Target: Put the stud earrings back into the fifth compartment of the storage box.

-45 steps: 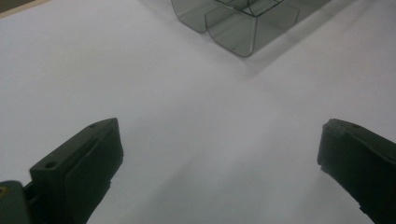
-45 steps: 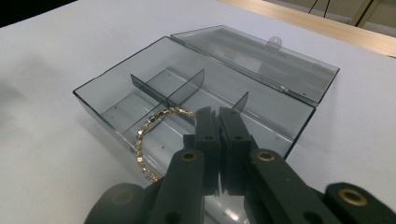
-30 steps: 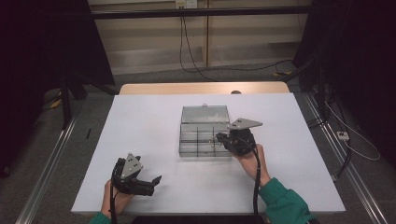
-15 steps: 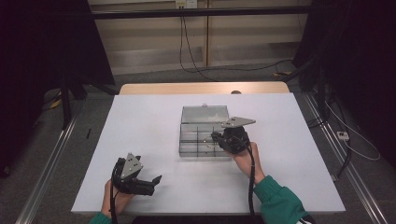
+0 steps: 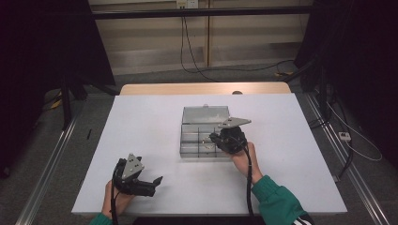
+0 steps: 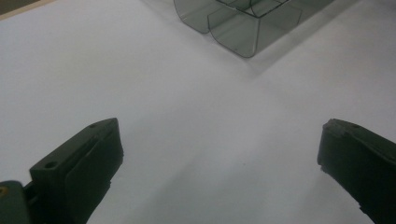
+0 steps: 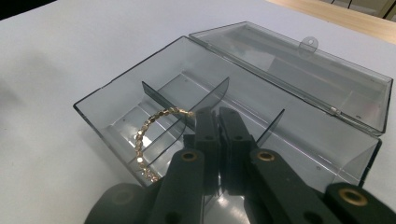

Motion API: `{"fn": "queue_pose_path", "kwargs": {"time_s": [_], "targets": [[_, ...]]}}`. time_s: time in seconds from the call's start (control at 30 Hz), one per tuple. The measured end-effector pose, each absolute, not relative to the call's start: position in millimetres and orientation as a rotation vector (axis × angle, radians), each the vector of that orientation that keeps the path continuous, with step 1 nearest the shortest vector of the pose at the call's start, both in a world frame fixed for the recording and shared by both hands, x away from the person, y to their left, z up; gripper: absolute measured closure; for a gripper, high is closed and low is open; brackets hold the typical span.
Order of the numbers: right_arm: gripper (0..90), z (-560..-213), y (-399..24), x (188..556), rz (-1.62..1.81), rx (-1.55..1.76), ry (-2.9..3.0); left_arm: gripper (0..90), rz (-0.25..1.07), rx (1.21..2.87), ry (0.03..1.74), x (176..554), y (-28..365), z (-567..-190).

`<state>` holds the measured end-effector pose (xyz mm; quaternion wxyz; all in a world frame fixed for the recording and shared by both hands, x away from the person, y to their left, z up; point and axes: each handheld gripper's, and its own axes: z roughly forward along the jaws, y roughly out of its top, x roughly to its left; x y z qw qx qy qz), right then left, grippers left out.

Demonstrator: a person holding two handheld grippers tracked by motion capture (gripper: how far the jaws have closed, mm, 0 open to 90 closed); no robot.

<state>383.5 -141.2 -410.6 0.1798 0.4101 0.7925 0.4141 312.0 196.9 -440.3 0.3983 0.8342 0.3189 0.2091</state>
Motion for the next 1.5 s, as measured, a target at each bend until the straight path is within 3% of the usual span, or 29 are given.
{"fn": "queue_pose_path", "kwargs": {"time_s": [1.5], "targets": [[88.0, -431.9, -130.6, 393.9, 1.047, 1.131, 2.287, 0.0, 0.517, 2.119, 0.791, 311.8, 195.0, -440.9]]}}
